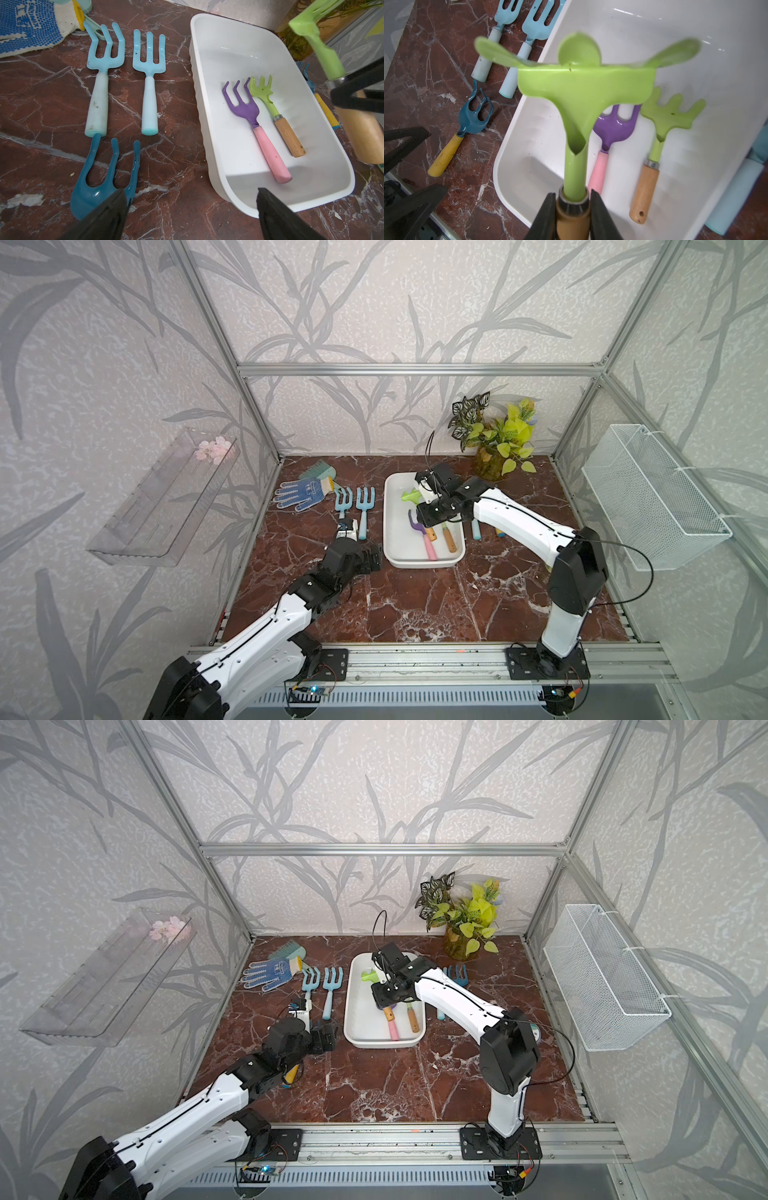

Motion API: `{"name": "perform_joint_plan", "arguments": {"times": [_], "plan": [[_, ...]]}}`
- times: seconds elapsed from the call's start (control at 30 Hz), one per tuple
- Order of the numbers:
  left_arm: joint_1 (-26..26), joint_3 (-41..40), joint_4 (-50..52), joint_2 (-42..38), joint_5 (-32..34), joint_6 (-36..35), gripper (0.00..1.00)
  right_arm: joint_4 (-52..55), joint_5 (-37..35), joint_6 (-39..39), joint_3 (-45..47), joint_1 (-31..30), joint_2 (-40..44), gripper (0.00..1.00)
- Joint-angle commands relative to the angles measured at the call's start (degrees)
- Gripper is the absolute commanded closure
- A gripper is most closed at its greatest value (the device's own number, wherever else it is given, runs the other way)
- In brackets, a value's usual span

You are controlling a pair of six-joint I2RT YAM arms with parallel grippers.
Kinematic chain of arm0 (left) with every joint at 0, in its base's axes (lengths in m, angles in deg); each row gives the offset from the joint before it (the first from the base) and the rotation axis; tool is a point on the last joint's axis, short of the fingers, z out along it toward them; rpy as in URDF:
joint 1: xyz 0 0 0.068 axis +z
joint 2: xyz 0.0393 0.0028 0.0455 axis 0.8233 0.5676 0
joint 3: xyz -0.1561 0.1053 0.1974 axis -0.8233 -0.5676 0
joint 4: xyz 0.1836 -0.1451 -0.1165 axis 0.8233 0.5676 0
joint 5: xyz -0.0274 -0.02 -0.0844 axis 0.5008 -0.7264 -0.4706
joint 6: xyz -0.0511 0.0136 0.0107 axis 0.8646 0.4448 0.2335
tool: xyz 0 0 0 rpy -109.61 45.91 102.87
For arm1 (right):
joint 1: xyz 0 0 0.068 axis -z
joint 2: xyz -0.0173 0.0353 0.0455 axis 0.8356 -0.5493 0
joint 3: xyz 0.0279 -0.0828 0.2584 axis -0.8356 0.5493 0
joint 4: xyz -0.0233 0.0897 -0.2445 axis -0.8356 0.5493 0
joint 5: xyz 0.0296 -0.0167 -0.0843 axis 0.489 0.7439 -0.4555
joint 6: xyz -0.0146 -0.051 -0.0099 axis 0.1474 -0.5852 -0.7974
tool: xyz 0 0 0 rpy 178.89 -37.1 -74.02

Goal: Take the hand rake out of the storage box
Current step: Pick up the rake from the storage box, then place the rake at the center of the board.

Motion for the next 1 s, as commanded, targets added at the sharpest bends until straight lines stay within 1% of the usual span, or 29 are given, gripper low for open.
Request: {"name": "perform_joint_plan", "arguments": {"times": [0.0, 0.2, 0.37, 0.43, 0.53, 0.67, 0.87, 0.97], "plan": [[0.5, -0.2, -1.1, -0.1, -0.7, 0.0, 0.03, 5.0, -4.1, -1.7, 1.8, 2.0, 5.7, 0.81], [0.8, 0.0, -1.5, 0.7, -1.7, -0.2, 0.03, 8.7, -9.9, -5.0, 9.4, 6.8, 17.0, 0.82], [0.9, 0.3, -1.8, 1.4, -2.8, -0.5, 0.03, 11.6, -14.9, -6.9, 15.7, 9.9, 22.3, 0.82], [1.1, 0.3, -2.1, 1.6, -3.3, -0.7, 0.03, 12.0, -17.6, -6.9, 18.5, 11.3, 23.2, 0.82], [1.3, 0.3, -2.3, 1.7, -4.2, -1.0, 0.03, 12.0, -19.7, -6.9, 22.0, 13.1, 24.3, 0.81], [1.7, 0.2, -2.4, 1.4, -5.3, -1.4, 0.03, 9.5, -20.2, -10.9, 26.6, 14.7, 25.8, 0.83], [2.1, 0.1, -2.9, 1.7, -6.6, -1.6, 0.03, 9.7, -18.8, -11.3, 31.1, 18.0, 25.8, 0.83], [2.2, 0.0, -3.1, 1.7, -6.8, -1.6, 0.03, 11.8, -18.0, -10.9, 31.5, 19.0, 24.3, 0.82]]}}
